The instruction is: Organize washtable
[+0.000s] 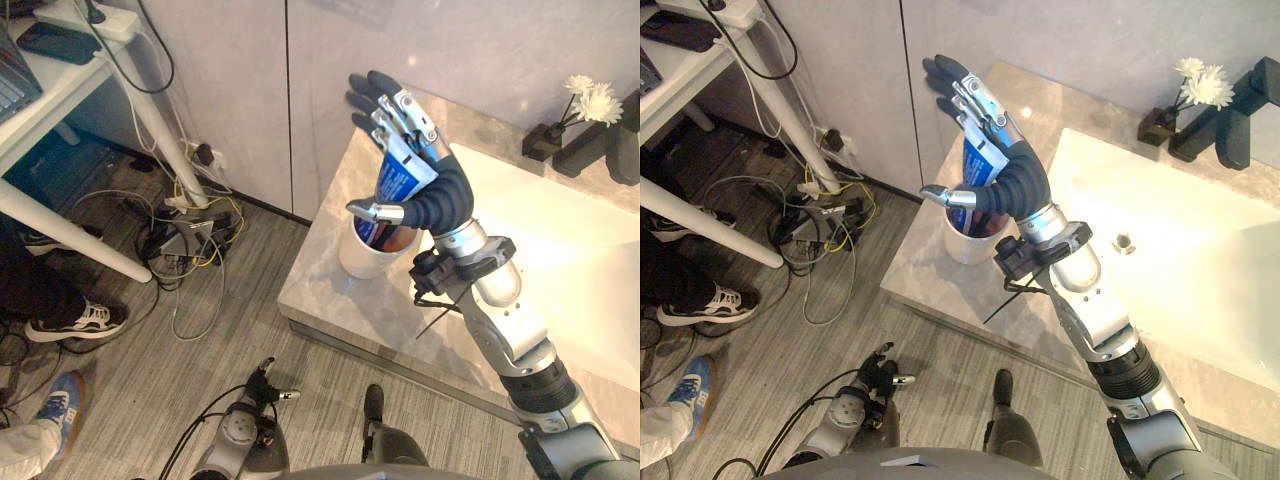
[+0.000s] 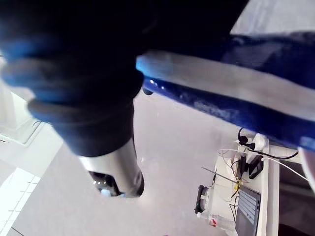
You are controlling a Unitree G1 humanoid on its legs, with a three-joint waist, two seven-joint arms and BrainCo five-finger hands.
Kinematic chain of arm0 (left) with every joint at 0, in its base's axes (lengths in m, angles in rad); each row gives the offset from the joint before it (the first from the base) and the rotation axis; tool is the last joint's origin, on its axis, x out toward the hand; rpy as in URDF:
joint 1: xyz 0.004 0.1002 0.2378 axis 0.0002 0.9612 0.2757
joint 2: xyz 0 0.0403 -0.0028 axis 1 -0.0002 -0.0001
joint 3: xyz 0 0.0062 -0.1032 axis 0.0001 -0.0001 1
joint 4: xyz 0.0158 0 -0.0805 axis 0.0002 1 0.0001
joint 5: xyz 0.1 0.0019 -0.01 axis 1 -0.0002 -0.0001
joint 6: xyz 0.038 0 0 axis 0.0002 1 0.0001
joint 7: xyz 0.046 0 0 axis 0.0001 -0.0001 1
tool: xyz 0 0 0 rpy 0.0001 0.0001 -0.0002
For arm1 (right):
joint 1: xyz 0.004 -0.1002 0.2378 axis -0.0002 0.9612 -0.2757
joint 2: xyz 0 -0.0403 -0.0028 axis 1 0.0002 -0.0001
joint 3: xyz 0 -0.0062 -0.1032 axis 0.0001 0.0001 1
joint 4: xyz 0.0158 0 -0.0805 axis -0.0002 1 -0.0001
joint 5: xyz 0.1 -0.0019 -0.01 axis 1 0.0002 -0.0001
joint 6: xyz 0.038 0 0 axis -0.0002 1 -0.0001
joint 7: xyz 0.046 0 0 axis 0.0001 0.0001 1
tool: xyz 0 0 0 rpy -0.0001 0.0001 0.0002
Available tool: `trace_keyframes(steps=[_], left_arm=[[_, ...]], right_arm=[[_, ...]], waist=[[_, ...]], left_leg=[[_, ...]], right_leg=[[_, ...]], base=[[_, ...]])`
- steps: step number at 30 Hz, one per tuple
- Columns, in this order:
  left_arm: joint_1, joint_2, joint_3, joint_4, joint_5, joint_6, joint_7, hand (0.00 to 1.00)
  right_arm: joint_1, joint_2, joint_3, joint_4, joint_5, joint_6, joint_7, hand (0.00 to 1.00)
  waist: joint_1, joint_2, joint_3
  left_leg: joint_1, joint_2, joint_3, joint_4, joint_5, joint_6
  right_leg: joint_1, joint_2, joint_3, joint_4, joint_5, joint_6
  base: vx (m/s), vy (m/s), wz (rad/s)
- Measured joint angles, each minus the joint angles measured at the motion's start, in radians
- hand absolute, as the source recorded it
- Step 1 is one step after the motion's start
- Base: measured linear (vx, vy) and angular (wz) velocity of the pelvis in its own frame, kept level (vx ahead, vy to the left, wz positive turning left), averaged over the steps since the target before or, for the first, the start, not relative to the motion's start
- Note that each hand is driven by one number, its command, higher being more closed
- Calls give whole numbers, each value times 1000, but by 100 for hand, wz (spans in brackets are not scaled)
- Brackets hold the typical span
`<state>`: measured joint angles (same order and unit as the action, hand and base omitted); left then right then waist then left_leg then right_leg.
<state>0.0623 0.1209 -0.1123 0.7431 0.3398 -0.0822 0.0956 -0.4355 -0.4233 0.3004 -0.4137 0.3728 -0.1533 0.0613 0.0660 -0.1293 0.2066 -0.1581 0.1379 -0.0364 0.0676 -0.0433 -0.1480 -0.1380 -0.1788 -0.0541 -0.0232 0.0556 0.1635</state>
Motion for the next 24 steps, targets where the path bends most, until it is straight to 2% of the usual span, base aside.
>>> trace_keyframes(steps=[9, 15, 18, 22, 24], left_arm=[[6, 5, 0, 0, 1, 0, -5, 0], [14, 4, -1, 13, 3, -1, -5, 0], [15, 4, -1, 42, 7, -2, -6, 0], [14, -3, -2, 81, 27, -3, -6, 0], [19, -6, -2, 83, 41, -3, -7, 0]], right_arm=[[2, -1, -64, -26, -1, -11, -1, 0], [40, -3, -149, -66, -1, -21, -7, 0], [46, -3, -198, -97, -1, -40, -23, 0], [103, 0, -326, -137, -2, -62, -43, 0], [155, 2, -428, -186, -4, -81, -61, 0]], waist=[[-2, -21, -15], [-5, -22, -47], [-20, -20, -69], [-28, -17, -113], [-33, -10, -140]], left_leg=[[5, 0, 6, 5, 0, 0], [9, 0, 7, 6, 0, 0], [18, 0, 11, 4, 0, 0], [33, 0, 28, -5, 0, 0], [35, 0, 31, -14, 0, 0]], right_leg=[[3, 0, 9, 0, 5, 1], [6, 0, 11, -2, 5, 1], [13, 0, 13, -4, 6, 2], [17, -1, 19, -8, 7, 3], [17, -2, 20, -15, 8, 4]], base=[[-6, 1, -1], [0, 0, 0], [-4, 1, -3], [2, 5, -8], [10, 2, -5]])
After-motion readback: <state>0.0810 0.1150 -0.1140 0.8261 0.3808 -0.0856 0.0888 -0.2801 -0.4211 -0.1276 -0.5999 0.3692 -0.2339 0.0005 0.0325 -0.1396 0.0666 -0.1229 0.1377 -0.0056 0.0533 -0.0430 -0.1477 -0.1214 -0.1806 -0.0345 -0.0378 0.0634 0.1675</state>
